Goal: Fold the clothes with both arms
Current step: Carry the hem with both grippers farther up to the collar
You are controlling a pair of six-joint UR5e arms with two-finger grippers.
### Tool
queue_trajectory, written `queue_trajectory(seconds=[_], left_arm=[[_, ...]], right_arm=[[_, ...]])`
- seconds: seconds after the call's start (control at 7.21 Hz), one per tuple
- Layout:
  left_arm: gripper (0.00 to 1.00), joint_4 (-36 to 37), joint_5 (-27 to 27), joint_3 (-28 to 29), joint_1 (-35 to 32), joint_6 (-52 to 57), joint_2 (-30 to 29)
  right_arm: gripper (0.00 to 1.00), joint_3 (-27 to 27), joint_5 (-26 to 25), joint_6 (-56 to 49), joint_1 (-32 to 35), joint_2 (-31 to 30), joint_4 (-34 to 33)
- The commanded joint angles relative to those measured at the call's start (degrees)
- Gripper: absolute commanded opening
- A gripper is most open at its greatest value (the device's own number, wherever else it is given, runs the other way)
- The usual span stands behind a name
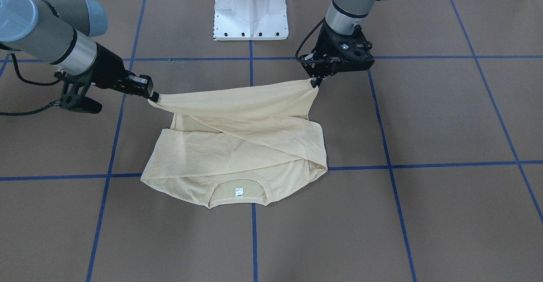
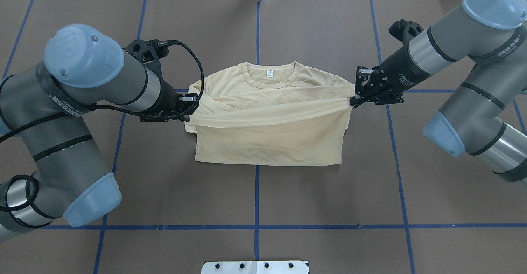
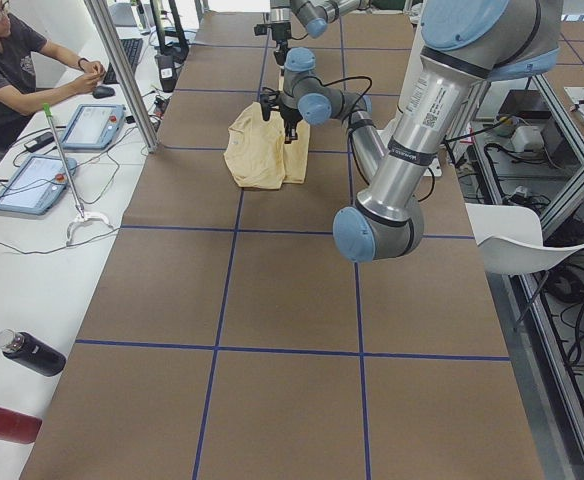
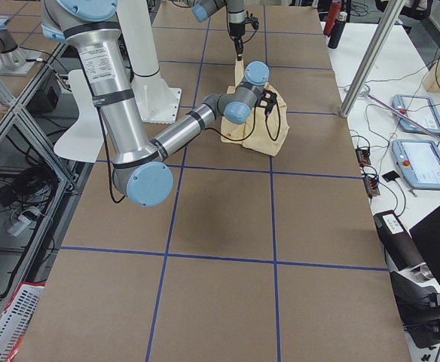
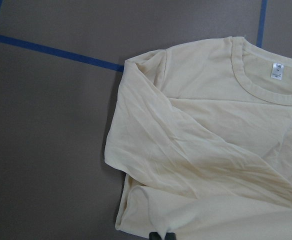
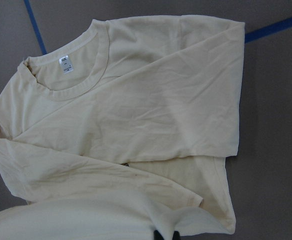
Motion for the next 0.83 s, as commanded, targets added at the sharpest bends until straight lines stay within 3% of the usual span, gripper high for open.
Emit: queue_trajectory(seconds=[0.0,0.28,0.69], left_arm=[[0.00,-3.50,0.11,2.44,-0.56,-0.03,-0.28],[0.00,-5.36,0.11,4.55,-1.35,0.06,-0.89],[0.00,-13.60,0.11,13.07,-2.75,-0.03,-3.26]], right_arm=[[0.00,-3.52,-0.16,-1.46,1.03,2.33,-0.01],[0.00,-4.14,-0.16,-2.52,2.00,2.43,-0.01],[0.00,-10.02,-0.95,-4.72,2.00,5.67,-0.01]])
